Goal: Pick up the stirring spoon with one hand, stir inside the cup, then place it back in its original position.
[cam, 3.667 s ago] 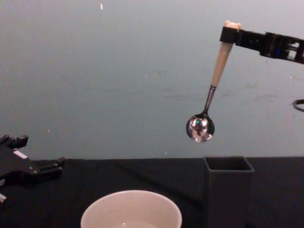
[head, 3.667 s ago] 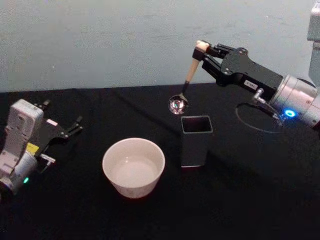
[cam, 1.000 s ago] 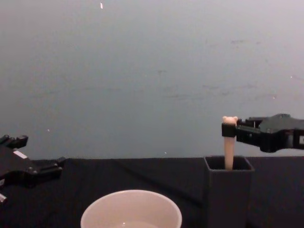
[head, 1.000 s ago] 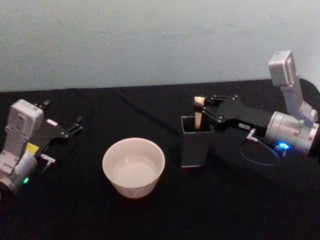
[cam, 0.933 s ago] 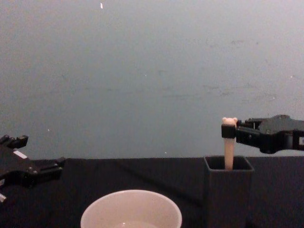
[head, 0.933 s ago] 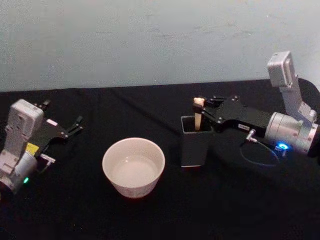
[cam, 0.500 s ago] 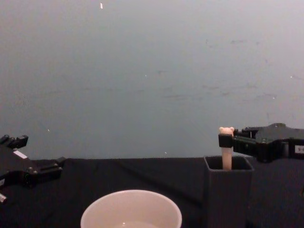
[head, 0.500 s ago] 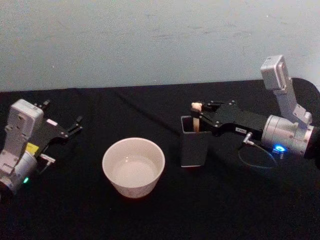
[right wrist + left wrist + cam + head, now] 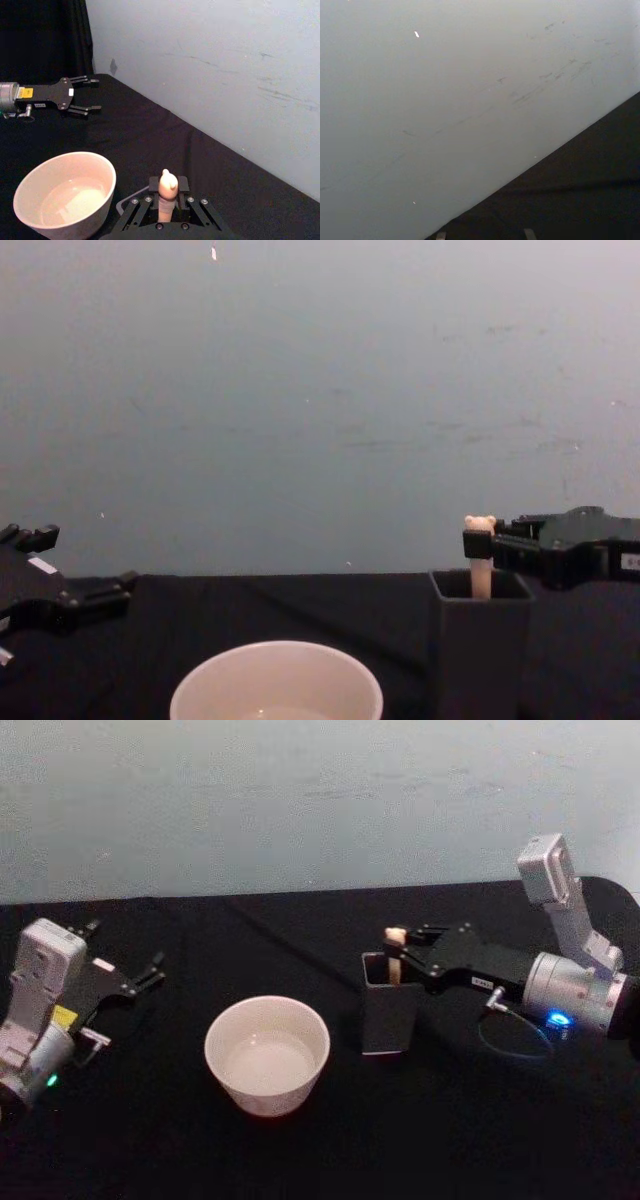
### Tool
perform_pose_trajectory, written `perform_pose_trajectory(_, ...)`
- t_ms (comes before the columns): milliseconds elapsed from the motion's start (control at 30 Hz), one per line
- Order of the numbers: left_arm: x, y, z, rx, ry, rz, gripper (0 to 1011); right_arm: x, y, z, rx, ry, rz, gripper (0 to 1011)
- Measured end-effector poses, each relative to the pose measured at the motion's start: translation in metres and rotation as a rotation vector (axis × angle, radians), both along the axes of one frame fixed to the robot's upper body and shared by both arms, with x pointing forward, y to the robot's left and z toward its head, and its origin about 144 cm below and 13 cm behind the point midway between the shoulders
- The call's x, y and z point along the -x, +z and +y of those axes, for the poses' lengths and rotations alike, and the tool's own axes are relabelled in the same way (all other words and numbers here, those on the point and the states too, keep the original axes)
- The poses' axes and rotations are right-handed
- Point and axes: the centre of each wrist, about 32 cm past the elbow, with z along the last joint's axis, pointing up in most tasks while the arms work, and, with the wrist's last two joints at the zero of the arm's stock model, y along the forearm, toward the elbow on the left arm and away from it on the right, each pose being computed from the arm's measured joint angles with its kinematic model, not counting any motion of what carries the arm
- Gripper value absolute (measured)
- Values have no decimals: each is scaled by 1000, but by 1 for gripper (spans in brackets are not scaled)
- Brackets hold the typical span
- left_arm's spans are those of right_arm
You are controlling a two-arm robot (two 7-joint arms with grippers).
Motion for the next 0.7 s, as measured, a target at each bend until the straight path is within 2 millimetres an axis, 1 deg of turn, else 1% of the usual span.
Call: perform_pose_trajectory(700,0,0,0,0,0,0,1001,0,0,0,-1,1,0,214)
